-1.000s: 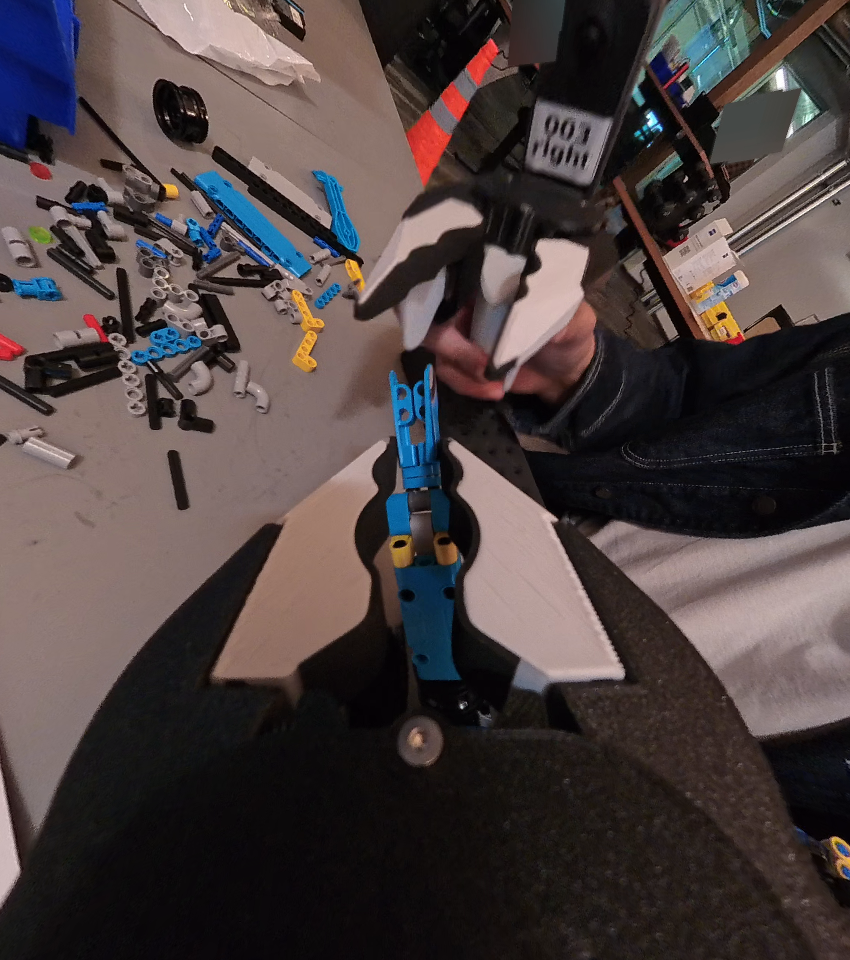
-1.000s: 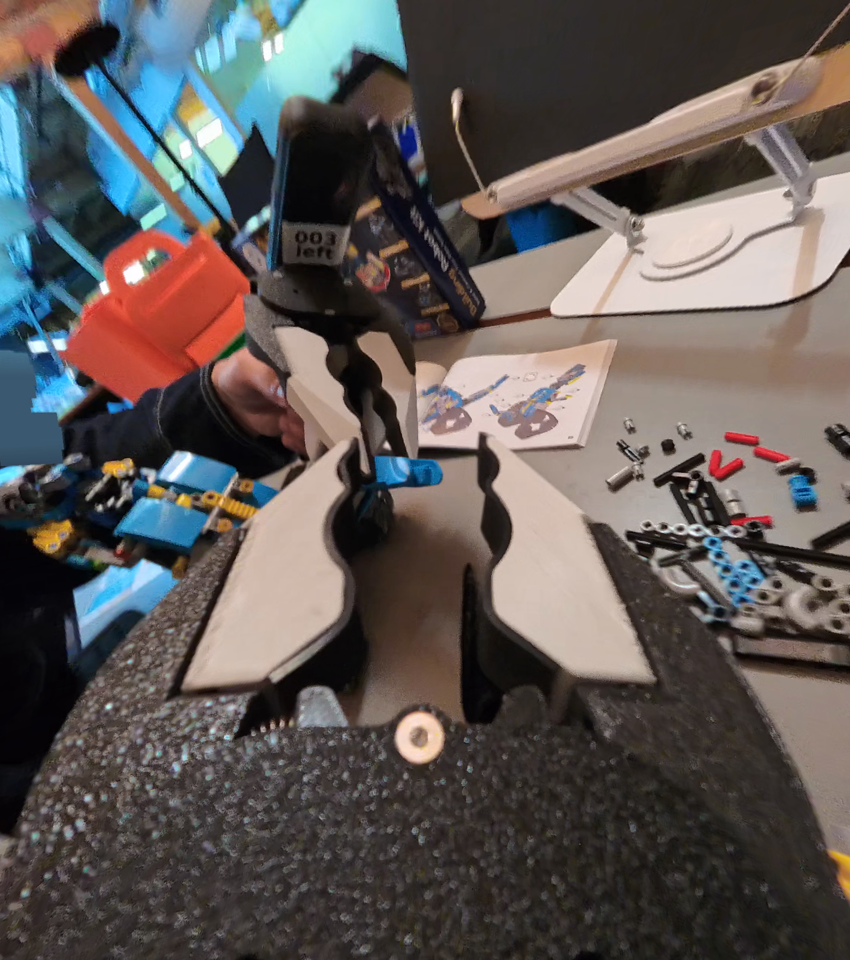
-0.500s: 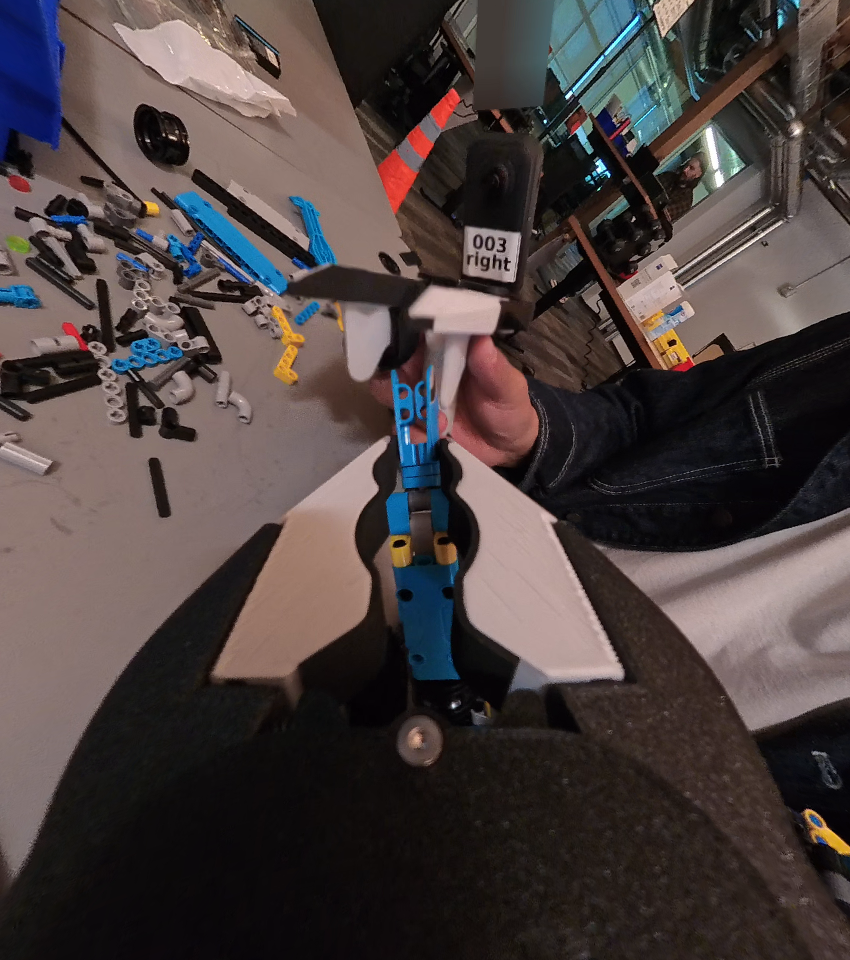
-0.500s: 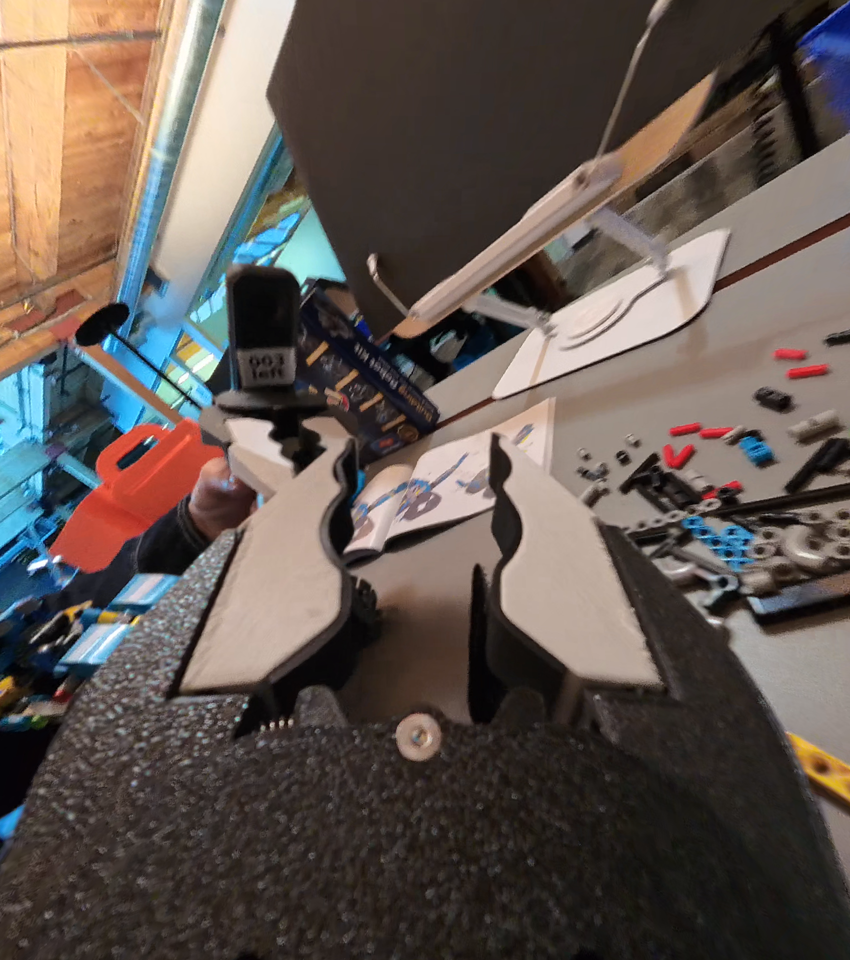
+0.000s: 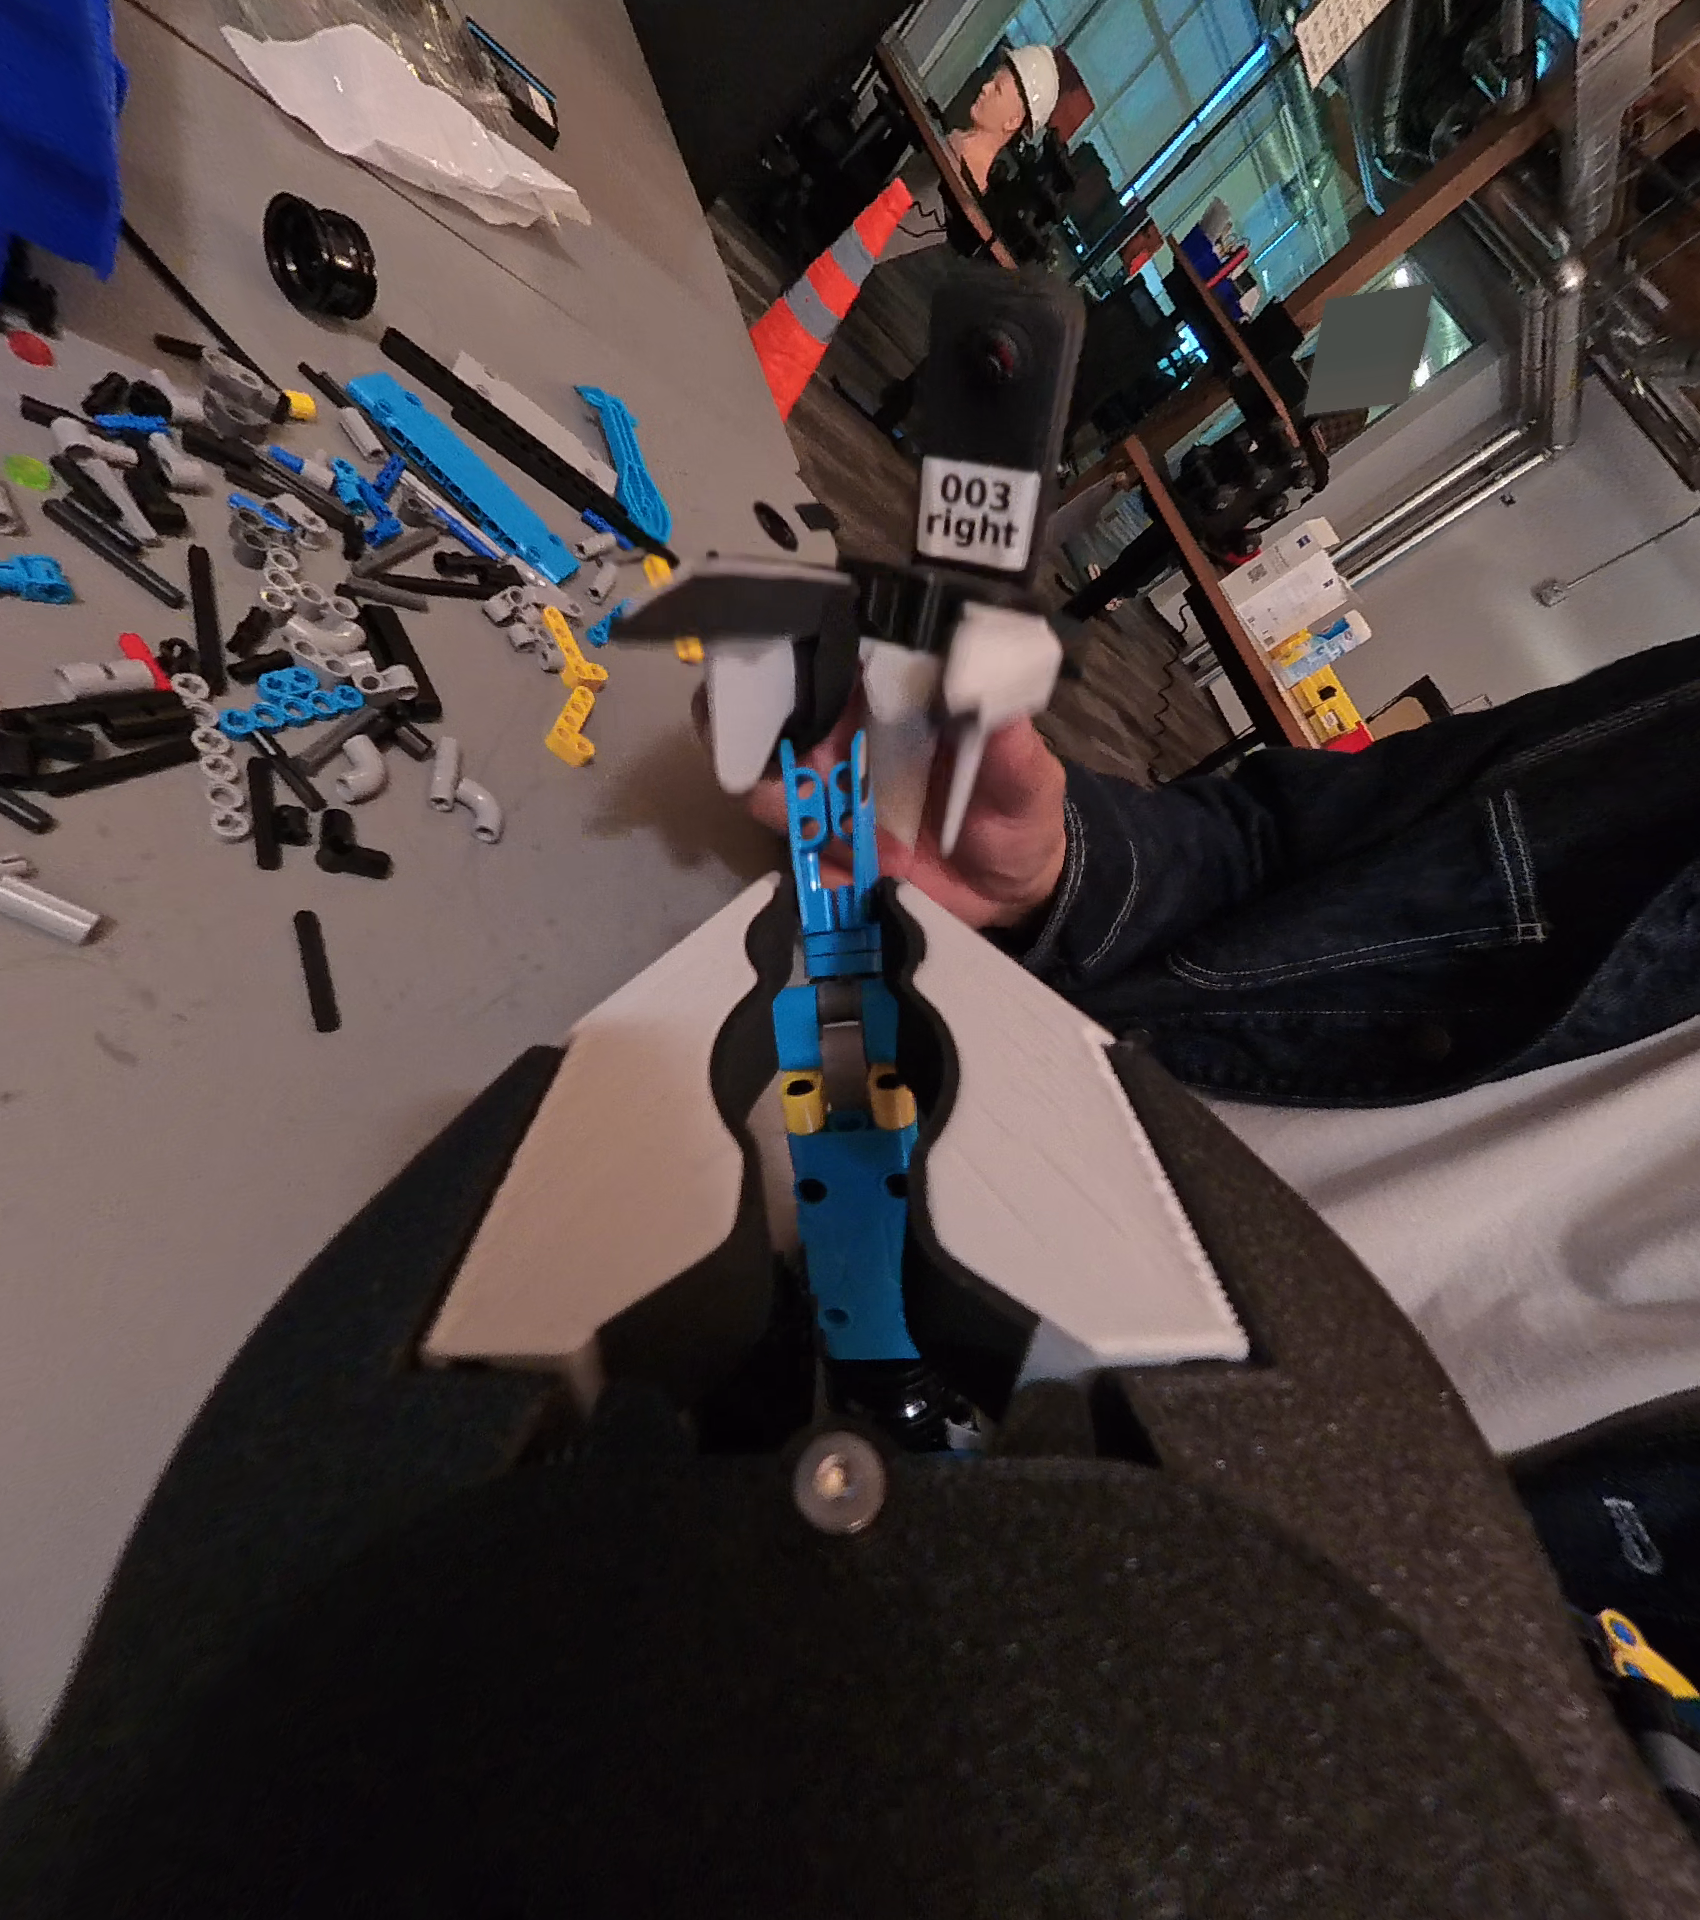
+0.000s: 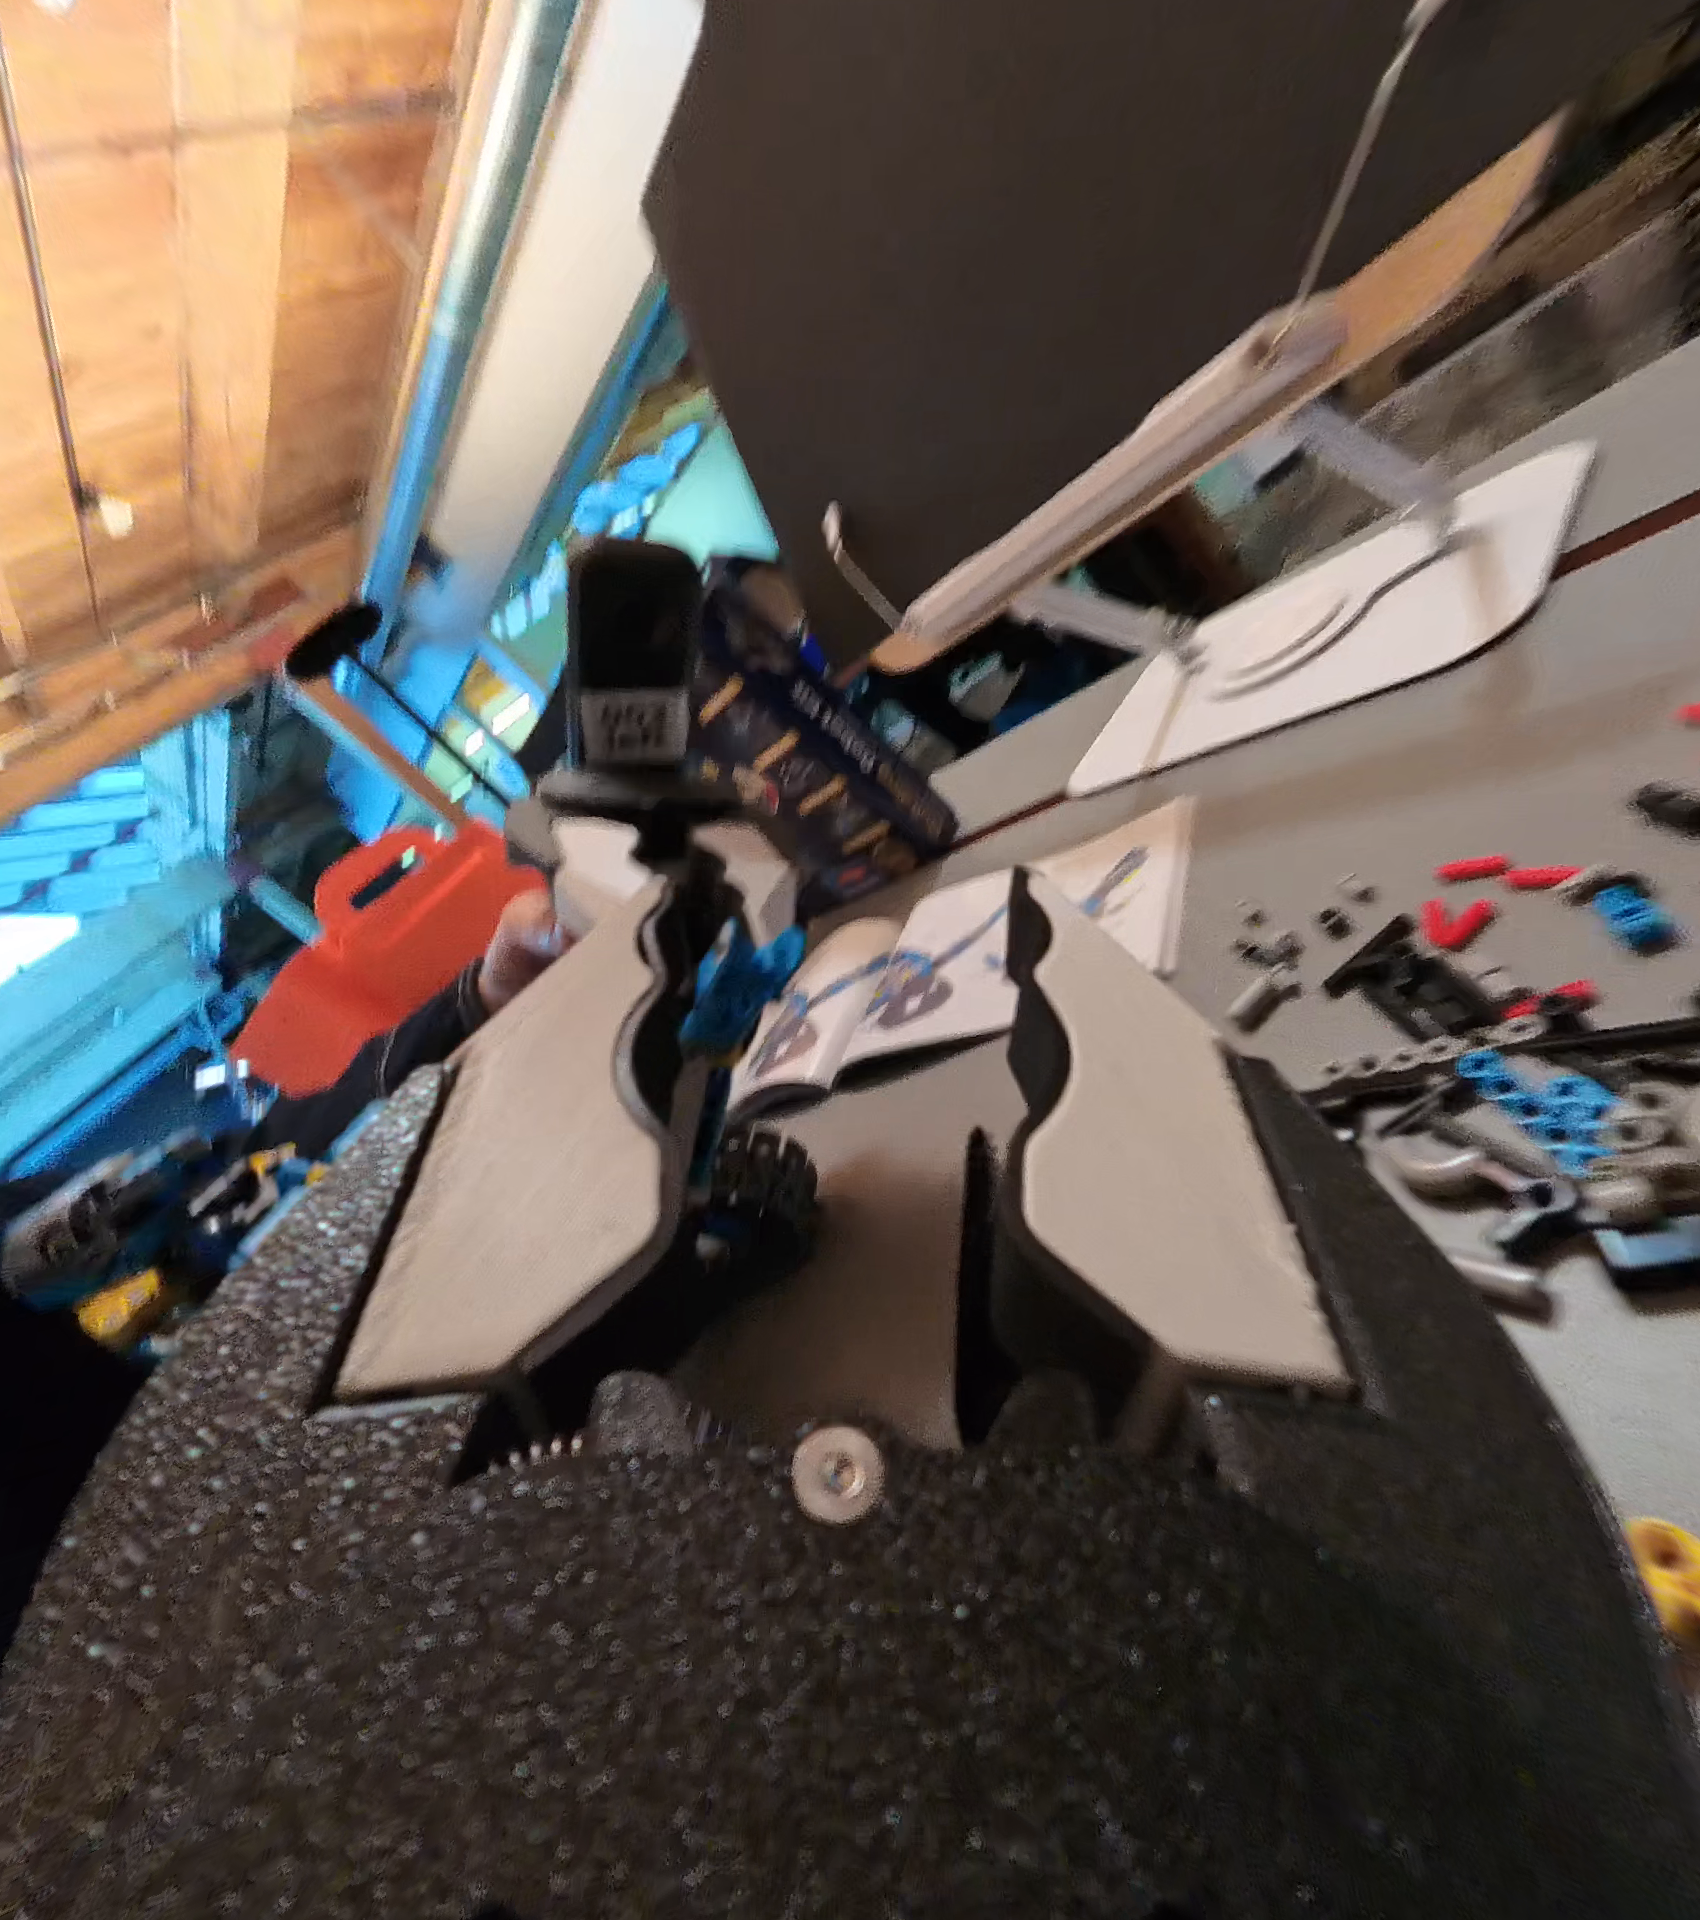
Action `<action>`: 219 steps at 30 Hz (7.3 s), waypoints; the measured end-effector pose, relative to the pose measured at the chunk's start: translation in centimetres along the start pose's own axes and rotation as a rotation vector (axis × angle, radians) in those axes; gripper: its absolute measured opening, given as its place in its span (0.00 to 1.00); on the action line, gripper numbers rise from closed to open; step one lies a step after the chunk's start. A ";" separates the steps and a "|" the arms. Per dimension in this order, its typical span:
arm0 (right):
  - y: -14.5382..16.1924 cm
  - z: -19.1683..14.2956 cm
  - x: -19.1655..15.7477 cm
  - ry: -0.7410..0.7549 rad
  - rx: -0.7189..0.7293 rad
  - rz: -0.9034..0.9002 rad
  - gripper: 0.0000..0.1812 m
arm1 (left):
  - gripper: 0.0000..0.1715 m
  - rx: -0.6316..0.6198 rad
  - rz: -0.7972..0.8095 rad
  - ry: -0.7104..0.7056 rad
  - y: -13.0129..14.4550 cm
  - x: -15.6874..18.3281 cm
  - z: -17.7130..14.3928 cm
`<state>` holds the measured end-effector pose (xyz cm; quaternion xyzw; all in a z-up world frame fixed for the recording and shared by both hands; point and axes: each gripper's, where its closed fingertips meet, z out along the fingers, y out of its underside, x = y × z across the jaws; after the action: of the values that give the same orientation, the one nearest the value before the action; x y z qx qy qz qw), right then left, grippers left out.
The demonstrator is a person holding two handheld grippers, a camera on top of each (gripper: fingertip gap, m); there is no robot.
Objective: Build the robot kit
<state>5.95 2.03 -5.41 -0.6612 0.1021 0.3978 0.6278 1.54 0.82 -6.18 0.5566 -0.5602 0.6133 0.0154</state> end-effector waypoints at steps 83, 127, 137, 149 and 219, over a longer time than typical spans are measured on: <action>3.2 1.2 -2.9 -0.324 -0.259 0.107 0.10 | 0.15 -0.002 0.115 0.029 2.3 0.7 -0.5; 4.2 0.5 -3.1 -0.253 -1.089 -1.806 0.07 | 0.15 -0.010 0.122 -0.016 1.8 1.5 0.5; 4.3 0.3 -2.7 -0.273 -1.096 -1.816 0.07 | 0.15 -0.012 0.107 -0.025 1.9 1.3 0.6; 3.2 0.6 -4.1 -0.184 -0.959 -1.568 0.18 | 0.15 0.028 0.194 -0.096 0.9 1.4 -0.2; 3.3 -1.5 -4.3 -0.343 -1.120 -0.232 0.01 | 0.05 -0.214 1.124 -0.681 1.1 2.0 1.7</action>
<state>1.60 -1.50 -5.19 -0.8248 -0.2989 0.4211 0.2303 1.17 -1.98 -5.89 0.3380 -0.7965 0.2589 -0.4293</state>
